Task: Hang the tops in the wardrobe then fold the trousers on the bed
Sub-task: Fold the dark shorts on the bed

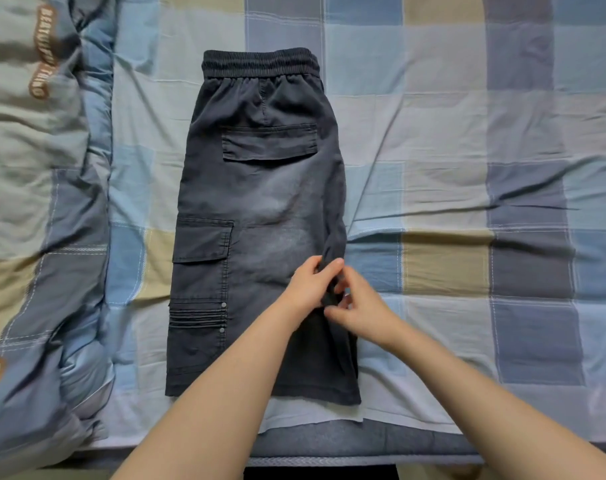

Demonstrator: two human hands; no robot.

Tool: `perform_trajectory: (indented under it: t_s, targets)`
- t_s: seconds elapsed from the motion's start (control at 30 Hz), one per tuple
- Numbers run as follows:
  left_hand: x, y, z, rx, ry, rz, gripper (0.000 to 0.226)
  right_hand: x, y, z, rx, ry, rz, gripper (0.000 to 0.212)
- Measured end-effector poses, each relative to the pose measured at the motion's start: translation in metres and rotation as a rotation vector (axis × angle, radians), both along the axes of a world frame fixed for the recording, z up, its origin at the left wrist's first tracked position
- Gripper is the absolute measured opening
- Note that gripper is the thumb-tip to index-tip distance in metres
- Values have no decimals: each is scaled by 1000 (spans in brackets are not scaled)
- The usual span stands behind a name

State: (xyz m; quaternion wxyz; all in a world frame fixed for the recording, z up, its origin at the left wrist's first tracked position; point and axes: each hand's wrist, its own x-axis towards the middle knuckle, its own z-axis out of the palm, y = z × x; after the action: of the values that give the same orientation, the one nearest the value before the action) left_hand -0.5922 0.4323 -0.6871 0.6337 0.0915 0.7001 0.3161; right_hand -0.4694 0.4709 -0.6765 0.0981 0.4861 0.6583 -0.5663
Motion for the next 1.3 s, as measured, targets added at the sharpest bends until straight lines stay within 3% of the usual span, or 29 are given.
perform_trajectory:
  t_s: [0.1,0.2,0.3,0.4,0.47,0.53,0.63,0.7,0.77,0.87,0.93,1.1,1.23,1.3]
  targets:
    - [-10,-13,-9,-54,123,76,13,7,-9,-5,90,-78,452,79]
    - [-23,-22,-17,-86,159,173,6,6,0,-1,154,-36,584,69]
    - [-34,-27,-22,-83,196,130,22,4,16,5,648,10,777,54]
    - [-48,-38,-20,-41,292,-28,12,3,30,0,1001,1,1153,51]
    - [-63,-53,-18,36,476,-244,2,-2,37,-12,1054,-30,1333,61]
    - [-88,-73,-16,201,744,-524,12,-11,42,-24,1074,-77,1442,70]
    - [-133,-101,-9,516,1090,-921,28,-21,46,-33,1140,-90,1470,64]
    - [-164,-118,-6,558,1244,-1165,45,-22,46,-36,1126,-89,1466,60]
    - [-190,-130,-5,533,1292,-1321,60,-20,42,-41,1061,-114,1435,65]
    - [-216,-130,-8,624,1296,-1452,63,-20,36,-43,960,-131,1358,84]
    - [-230,-122,-13,695,1308,-1525,61,-19,39,-41,922,-121,1350,93]
    - [-236,-120,-23,671,1314,-1566,51,-18,45,-40,969,83,1336,62]
    - [-229,-120,-21,704,1285,-1577,50,-21,50,-39,710,22,1367,71]
    - [-230,-119,-21,733,1257,-1425,50,-30,54,-33,480,2,1213,72]
